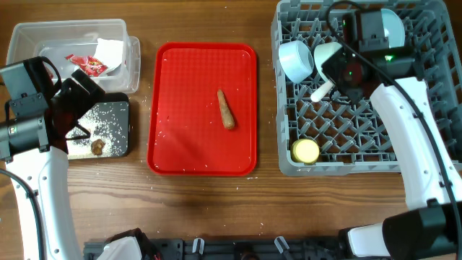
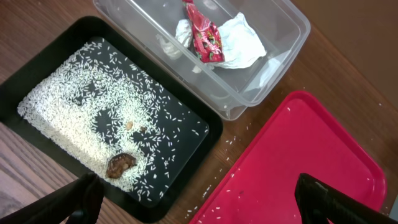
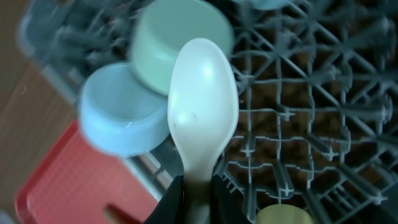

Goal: Sort waste into correct bins and load items into the dishwasher rack
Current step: 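Lower the spoon into the dish rack and open the right gripper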

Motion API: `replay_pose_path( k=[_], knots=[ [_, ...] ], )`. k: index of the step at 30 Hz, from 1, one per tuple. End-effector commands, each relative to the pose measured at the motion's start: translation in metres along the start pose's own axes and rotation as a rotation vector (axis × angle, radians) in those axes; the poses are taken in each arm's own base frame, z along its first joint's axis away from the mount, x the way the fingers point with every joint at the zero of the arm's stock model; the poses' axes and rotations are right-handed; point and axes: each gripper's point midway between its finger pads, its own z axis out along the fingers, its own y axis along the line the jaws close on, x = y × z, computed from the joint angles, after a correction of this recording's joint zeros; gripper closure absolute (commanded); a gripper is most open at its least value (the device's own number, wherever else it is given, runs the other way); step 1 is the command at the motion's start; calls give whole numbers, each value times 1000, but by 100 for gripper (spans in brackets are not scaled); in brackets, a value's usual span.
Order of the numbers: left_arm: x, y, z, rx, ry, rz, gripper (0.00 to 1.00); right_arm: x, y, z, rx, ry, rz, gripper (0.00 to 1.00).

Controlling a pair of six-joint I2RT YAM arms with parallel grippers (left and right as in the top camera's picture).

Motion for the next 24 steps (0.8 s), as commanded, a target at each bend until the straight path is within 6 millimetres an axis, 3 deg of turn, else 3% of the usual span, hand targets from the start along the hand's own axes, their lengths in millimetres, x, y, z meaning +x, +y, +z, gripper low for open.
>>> replay_pose_path(
  k=[1, 4, 7, 8, 9, 11, 14, 17, 19, 24],
  knots=[
    [-7, 0, -6, 2, -26, -4, 0, 18, -31, 40, 121, 10, 352, 96],
    [-7, 0, -6, 2, -26, -4, 0, 36, -45, 65, 141, 43, 416, 96],
    [-7, 0, -6, 2, -26, -4, 0, 45, -57, 77, 166, 48, 415, 96],
    [-7, 0, -6, 2, -26, -4, 0, 46, -58, 78, 167, 49, 414, 90],
    [-7, 0, -6, 2, -26, -4, 0, 46, -58, 79, 166, 49, 414, 64],
    [-7, 0, -6, 2, -26, -4, 0, 45, -57, 79, 160, 48, 412, 25],
    [-7, 0, -6, 2, -26, -4, 0, 40, -49, 76, 125, 42, 338, 10],
    [-7, 0, -6, 2, -26, -4, 0, 29, -34, 63, 56, 20, 215, 0],
    [-7, 0, -6, 2, -26, -4, 0, 19, -23, 45, -2, -8, 109, 0],
    [-7, 0, -6, 2, -26, -4, 0, -8, 2, -21, -162, -146, -297, 0]
  ],
)
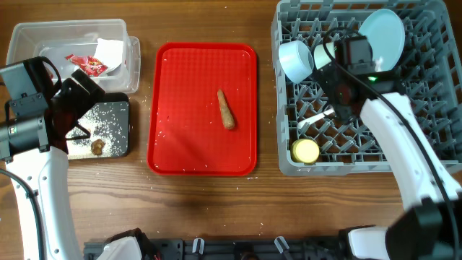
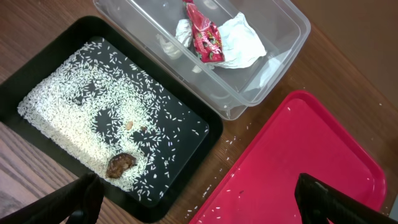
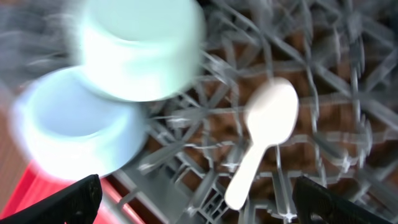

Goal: Sort waste into correct bins and load items into the dishwasher rack
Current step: 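Lower the spoon into the dish rack and open the right gripper, then reach the left gripper to the red tray and grasp the brown stick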

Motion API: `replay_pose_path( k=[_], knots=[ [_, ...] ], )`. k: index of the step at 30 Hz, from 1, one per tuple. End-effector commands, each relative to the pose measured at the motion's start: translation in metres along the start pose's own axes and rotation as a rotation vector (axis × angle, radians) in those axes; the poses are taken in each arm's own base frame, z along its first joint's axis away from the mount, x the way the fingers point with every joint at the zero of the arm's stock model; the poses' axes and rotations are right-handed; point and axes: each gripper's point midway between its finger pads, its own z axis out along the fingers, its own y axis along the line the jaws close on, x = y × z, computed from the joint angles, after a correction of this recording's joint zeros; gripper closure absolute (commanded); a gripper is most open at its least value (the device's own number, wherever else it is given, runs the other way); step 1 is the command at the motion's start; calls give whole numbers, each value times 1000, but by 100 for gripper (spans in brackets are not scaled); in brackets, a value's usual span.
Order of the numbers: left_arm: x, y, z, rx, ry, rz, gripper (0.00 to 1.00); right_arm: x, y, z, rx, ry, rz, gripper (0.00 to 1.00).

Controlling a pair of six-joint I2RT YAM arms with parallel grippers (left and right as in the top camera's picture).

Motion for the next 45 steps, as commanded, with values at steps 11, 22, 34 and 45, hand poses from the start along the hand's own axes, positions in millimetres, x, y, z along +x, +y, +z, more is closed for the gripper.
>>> replay_pose_path(
  k=[11, 22, 34, 45],
  knots=[
    [-7, 0, -6, 3, -27, -4, 0, -17, 36, -82, -243, -149, -678, 0],
    [50, -109, 18, 346, 214, 73, 8, 2, 25, -104, -291, -97, -806, 0],
    [255, -238, 127, 232, 337, 500, 0, 0, 17, -101, -248, -95, -805, 0],
    [289, -211, 148, 122, 420, 633, 41, 4, 12, -100, -233, -74, -808, 0]
  ],
)
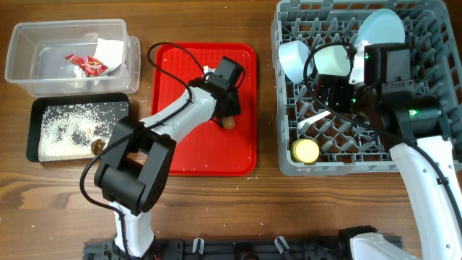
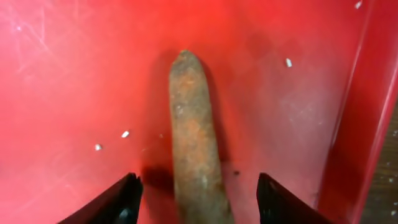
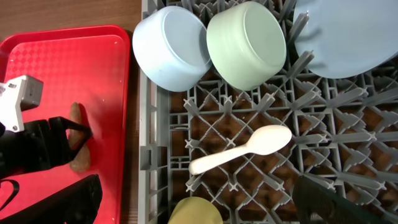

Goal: Sort waste into correct bins and load items into the dishwasher rack
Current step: 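Reach the left gripper to the red tray and grasp the brown stick, then carry the brown stick over the black tray and release it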

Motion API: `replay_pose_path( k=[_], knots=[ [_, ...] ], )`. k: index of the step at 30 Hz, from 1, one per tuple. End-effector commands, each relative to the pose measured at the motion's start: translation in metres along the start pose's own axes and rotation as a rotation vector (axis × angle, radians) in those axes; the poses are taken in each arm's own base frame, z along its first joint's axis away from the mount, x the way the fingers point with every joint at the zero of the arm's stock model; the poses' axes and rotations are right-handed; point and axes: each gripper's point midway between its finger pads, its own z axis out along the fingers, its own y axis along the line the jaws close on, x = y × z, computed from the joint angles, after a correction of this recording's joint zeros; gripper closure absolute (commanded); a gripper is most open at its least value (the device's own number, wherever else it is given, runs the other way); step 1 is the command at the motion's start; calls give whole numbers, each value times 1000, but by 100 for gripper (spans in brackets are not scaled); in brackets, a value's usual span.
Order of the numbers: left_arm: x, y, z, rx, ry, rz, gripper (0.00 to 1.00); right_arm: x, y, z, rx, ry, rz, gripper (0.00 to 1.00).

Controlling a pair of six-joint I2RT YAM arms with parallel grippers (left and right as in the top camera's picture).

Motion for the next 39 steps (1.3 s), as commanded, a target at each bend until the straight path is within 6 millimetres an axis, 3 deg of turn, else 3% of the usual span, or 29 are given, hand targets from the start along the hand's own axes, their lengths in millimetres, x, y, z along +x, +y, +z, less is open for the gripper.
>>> replay_pose_path(
  k=[1, 6, 10, 11, 13, 17, 20, 21, 23, 27, 30, 39],
  knots=[
    [3, 9, 6, -54, 22, 52, 44, -7, -1, -9, 7, -30, -17, 0],
    [14, 16, 13, -85, 65, 56, 76, -9, 0, -10, 5, -38, -16, 0],
    [16, 23, 9, -103, 87, 50, 90, -12, 0, -10, 3, -49, -16, 0],
    [10, 25, 0, -108, 89, 40, 96, -12, 0, -10, 3, -48, -16, 0],
    [-9, 26, -25, -104, 71, 14, 96, -12, 0, -10, 3, -48, -17, 0],
    [-59, 37, -101, -75, -15, -164, 96, -12, 1, -10, 1, -49, 11, 0],
    [-72, 69, -149, -86, -48, -393, 96, -13, 3, -10, -11, -55, 9, 0],
    [-72, 88, -164, -105, -61, -484, 96, -15, 3, -10, -12, -61, 9, 0],
    [-69, 128, -185, -190, -89, -654, 96, -17, 4, -10, -14, -70, 9, 0],
    [-43, 228, -219, -473, -138, -1017, 96, -23, 5, -10, -19, -92, 9, 0],
    [-33, 268, -216, -563, -147, -1126, 96, -23, 5, -10, -19, -93, 9, 0],
    [-10, 340, -134, -581, -206, -1306, 96, -19, 3, -7, -9, -77, 10, 0]
  ],
)
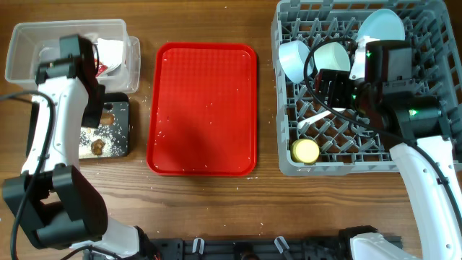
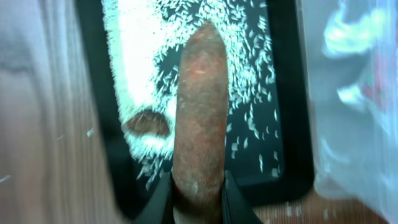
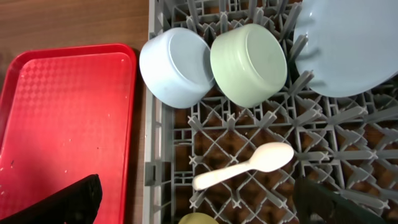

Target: Sort waste into correct bins and load items into the dishwasher rack

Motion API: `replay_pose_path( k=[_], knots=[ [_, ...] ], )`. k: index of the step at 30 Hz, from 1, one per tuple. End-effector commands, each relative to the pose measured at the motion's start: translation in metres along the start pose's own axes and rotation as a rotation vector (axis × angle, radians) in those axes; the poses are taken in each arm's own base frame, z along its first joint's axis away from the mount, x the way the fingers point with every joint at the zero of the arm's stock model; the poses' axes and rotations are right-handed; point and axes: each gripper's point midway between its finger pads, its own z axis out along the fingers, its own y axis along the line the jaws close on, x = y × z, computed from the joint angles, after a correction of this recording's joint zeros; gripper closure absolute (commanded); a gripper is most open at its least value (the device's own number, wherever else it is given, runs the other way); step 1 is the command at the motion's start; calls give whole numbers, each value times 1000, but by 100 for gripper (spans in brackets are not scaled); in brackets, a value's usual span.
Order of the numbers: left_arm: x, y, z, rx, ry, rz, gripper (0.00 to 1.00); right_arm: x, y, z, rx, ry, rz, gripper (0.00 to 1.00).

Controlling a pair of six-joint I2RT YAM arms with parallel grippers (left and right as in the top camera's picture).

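Observation:
My left gripper (image 2: 198, 193) is shut on a brown stick of food waste (image 2: 199, 118), held over the black tray (image 2: 93, 93) of scattered rice. A brown lump (image 2: 147, 122) lies in the rice. In the overhead view the left gripper (image 1: 97, 108) covers that tray (image 1: 127, 133) and hides the stick. The red tray (image 1: 202, 101) has only crumbs on it. My right gripper (image 1: 333, 92) hangs open over the grey dishwasher rack (image 1: 283, 162), above a white spoon (image 3: 245, 165) lying on the grid.
The rack also holds a blue bowl (image 3: 177, 66), a green bowl (image 3: 249, 62), a pale blue plate (image 3: 348, 43) and a yellow item (image 1: 305, 150). A clear bin (image 1: 22, 36) with wrappers and crumpled paper stands behind the black tray.
My left gripper was open astride the brown stick on the red tray. Now it is shut on the stick over the black rice tray, and the red tray has nothing but crumbs. The right arm hardly moved.
At first my right gripper held the white spoon above the rack and the left one stood open near the black tray. Then the spoon lay in the rack, released. Later the left gripper straddled the stick on the red tray, and now holds it over the black tray.

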Motion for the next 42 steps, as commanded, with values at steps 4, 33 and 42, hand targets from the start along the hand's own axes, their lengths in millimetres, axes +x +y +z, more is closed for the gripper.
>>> replay_pose_path(
  k=[4, 33, 42],
  knots=[
    [-1, 15, 72, 9, -50, -111, 96, -4, 0, -6, 5, -17, 9, 0],
    [-30, -5, 19, 243, -154, -14, 0, -67, 13, -124, -81, -437, -21, 0],
    [-29, -5, 19, 243, -154, -14, 0, -54, 12, -175, -115, -537, 5, 0]
  ],
)
